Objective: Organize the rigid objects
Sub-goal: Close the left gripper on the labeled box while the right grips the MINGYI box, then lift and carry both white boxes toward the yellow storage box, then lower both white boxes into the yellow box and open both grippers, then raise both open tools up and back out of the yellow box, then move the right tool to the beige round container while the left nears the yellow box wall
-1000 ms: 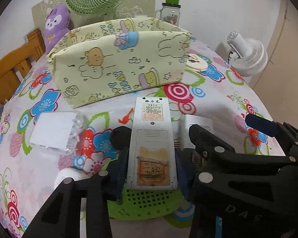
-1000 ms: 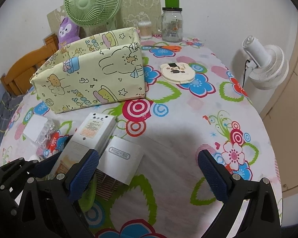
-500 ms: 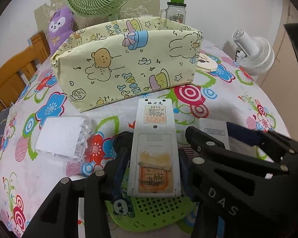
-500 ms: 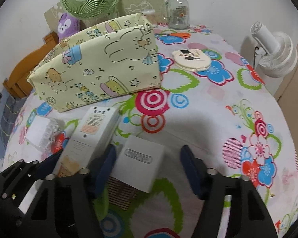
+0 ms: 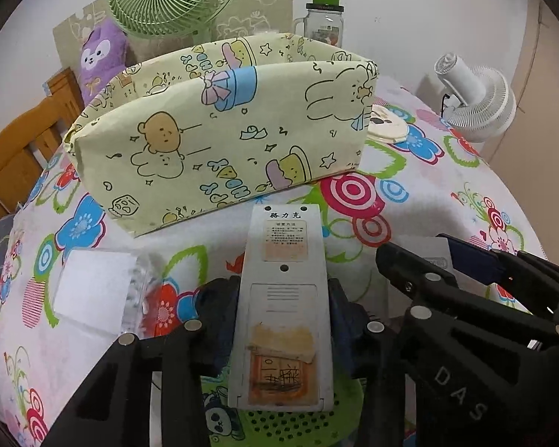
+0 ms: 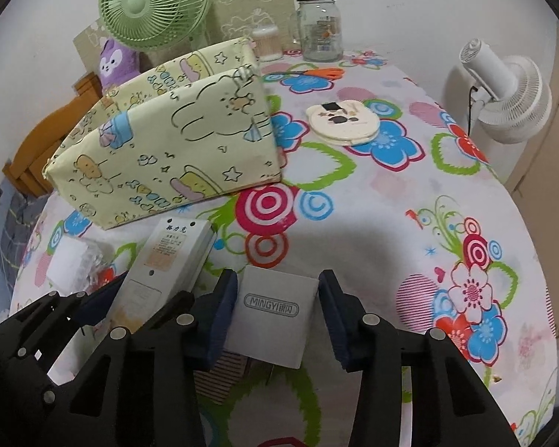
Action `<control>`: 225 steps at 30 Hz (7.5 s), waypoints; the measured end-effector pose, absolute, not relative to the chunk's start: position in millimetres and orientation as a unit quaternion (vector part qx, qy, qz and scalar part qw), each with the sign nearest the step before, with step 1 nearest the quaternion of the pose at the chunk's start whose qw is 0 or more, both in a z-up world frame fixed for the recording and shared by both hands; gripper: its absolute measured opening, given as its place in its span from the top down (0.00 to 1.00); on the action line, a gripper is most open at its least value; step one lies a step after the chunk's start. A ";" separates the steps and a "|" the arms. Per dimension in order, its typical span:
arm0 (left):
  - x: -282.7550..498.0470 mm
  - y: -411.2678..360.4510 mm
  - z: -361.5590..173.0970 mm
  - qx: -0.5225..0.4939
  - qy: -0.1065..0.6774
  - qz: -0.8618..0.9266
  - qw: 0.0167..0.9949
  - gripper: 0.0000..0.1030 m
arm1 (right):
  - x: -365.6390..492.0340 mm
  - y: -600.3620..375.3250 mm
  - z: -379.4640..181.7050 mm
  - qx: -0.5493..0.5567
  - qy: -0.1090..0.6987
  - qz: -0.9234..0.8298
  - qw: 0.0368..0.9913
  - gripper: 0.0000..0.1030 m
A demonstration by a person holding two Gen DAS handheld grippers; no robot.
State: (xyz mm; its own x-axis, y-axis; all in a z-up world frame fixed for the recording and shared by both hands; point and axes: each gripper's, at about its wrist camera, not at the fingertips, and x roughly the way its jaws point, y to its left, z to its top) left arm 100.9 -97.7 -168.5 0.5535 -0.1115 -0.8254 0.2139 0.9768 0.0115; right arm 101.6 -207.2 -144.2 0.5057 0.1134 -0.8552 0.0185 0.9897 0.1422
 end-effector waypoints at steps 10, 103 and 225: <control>96.7 -91.8 -161.3 0.048 0.455 -0.090 0.884 0.56 | 97.4 -202.5 -137.0 0.061 0.486 0.030 0.871 0.54; 163.5 -47.5 -43.3 0.040 0.344 -0.029 0.938 0.56 | 181.9 -155.7 -25.3 0.044 0.380 0.067 0.922 0.55; 102.3 -125.4 -105.0 0.030 0.392 -0.064 0.917 0.08 | 118.8 -228.1 -71.2 -0.041 0.410 0.039 0.910 0.06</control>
